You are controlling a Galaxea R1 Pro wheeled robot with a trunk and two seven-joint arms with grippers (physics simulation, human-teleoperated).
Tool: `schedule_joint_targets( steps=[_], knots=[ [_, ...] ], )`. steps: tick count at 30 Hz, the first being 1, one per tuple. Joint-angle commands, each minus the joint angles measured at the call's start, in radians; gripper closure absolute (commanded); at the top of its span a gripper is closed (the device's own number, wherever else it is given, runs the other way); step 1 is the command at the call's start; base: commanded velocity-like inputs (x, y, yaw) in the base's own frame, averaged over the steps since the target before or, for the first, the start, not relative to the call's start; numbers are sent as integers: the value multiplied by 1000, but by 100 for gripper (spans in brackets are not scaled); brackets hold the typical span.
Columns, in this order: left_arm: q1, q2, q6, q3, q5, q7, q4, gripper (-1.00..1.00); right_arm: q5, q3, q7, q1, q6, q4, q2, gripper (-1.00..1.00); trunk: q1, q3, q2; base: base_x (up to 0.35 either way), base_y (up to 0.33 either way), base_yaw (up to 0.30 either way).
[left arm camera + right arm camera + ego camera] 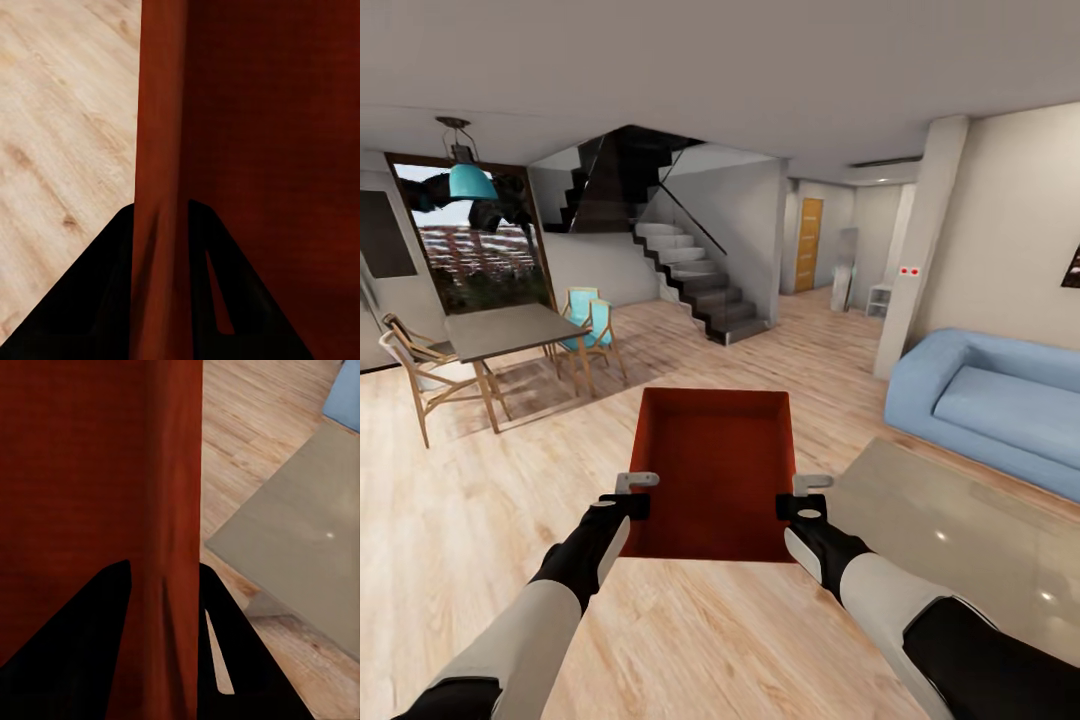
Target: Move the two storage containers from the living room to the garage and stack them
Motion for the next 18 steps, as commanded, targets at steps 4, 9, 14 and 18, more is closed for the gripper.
schedule_joint_targets(
  steps=[4, 9, 14, 18],
  knots=[
    [0, -7, 6, 14, -4, -3, 4, 100, 17, -13, 0, -1, -13, -6, 15, 100, 1, -2, -2, 302, 79, 4],
    [0, -6, 6, 15, -3, -4, 4, 100, 17, -12, -1, -1, -13, -6, 13, 100, 1, -2, -2, 317, 86, 0],
    [0, -5, 6, 15, -3, -4, 4, 100, 17, -12, 0, -1, -12, -6, 12, 100, 1, -2, -2, 318, 87, 0],
    [0, -5, 6, 15, -3, -4, 6, 100, 17, -12, 0, -1, -13, -6, 12, 100, 1, -2, -2, 319, 85, 0]
  ],
)
